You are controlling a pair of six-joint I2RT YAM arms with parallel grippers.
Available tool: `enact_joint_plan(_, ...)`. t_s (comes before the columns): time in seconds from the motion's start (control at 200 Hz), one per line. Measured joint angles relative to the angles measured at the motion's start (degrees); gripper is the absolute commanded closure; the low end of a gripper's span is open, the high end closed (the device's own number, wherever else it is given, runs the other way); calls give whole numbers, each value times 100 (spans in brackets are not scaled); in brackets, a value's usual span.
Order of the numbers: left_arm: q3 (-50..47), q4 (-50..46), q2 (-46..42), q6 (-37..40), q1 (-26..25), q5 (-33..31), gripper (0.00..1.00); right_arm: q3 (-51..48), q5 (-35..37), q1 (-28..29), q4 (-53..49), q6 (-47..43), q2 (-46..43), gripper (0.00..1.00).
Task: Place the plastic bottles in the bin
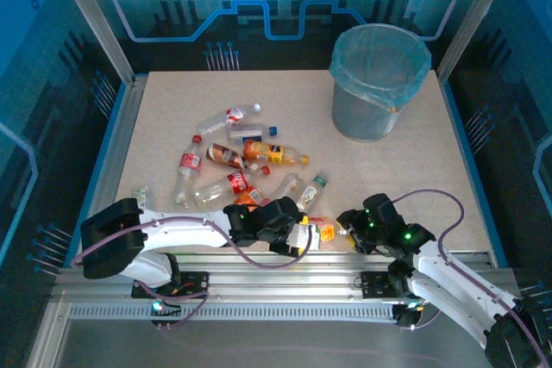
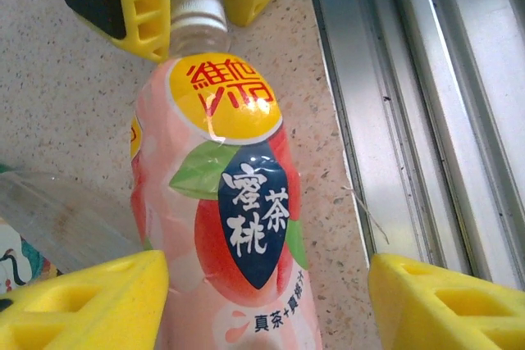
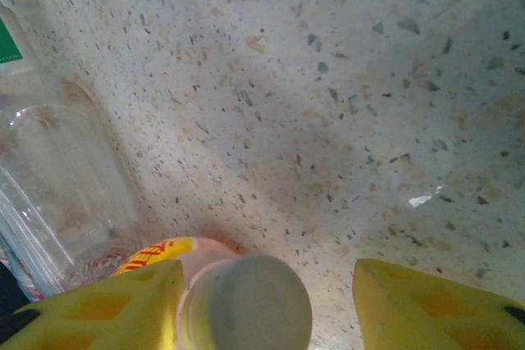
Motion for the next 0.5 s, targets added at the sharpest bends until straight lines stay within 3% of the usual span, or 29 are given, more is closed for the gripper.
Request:
enact_joint_plan(0.16, -15, 13, 107, -4, 0, -125, 42, 0, -2, 0, 142, 136, 0, 46)
enact_joint_plan(0.5, -15, 26, 195, -11, 0, -273, 43, -11, 2, -2, 365, 341, 44, 52)
